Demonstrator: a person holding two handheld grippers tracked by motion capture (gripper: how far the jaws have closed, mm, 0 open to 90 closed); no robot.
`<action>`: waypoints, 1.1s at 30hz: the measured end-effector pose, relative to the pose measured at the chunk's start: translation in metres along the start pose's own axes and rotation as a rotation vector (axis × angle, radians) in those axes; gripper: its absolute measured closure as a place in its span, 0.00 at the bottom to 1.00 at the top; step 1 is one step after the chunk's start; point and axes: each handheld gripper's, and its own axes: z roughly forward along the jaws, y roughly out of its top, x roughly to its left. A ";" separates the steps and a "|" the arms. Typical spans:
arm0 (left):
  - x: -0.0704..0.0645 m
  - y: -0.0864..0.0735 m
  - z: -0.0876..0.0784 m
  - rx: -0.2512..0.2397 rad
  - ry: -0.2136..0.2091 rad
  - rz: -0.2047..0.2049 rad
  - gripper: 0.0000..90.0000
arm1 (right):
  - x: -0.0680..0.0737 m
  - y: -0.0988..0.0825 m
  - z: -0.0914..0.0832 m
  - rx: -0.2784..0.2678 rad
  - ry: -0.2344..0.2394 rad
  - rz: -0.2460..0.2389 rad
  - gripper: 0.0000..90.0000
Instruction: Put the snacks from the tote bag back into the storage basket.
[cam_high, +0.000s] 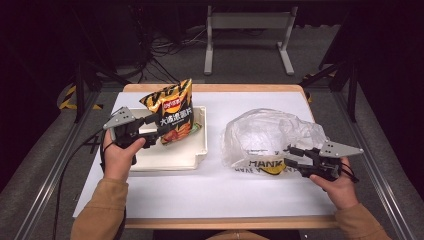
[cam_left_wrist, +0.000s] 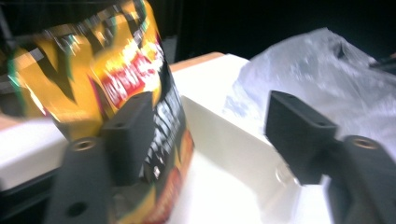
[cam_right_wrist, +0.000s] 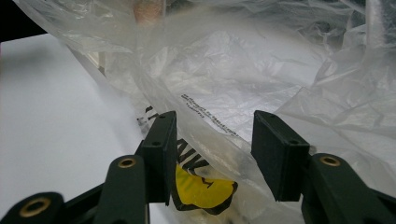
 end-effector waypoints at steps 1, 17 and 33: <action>0.000 -0.006 0.001 0.010 -0.025 -0.002 0.44 | 0.000 0.000 0.000 0.000 0.000 0.001 0.58; 0.011 -0.061 0.024 0.241 0.006 -0.089 0.97 | 0.000 0.000 0.000 -0.003 0.003 0.004 0.58; 0.025 -0.073 0.047 0.380 0.178 -0.139 0.98 | -0.001 0.000 -0.001 -0.008 -0.001 0.005 0.58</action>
